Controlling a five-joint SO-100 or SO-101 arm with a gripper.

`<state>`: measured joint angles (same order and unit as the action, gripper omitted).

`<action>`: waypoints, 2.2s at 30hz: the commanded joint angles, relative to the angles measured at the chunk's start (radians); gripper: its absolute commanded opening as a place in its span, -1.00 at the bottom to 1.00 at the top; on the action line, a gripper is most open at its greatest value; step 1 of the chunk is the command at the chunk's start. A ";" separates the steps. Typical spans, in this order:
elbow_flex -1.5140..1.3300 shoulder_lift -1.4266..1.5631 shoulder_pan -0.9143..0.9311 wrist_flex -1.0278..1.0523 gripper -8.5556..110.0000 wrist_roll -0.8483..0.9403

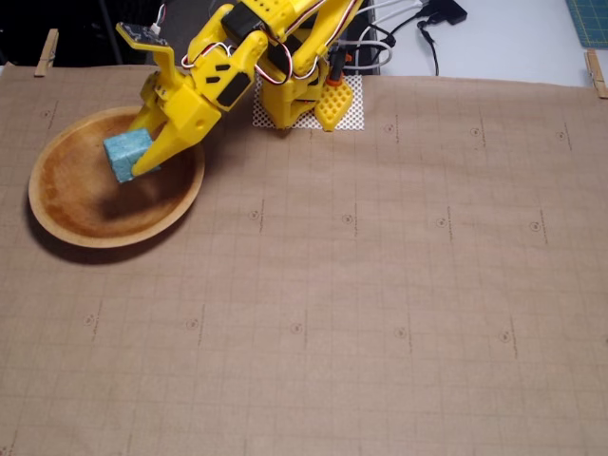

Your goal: Grasp a blue block and put it in the bowl.

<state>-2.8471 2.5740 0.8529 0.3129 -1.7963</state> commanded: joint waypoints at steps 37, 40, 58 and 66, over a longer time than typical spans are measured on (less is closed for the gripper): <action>0.124 -0.199 0.048 0.006 -0.90 0.002; 0.143 -0.225 0.048 0.009 -0.90 0.002; 0.371 -0.457 0.072 0.002 -0.69 -0.002; 0.374 -0.460 0.106 -0.005 -0.56 -0.002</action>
<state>-2.5449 2.1046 0.9480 0.3206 -1.7963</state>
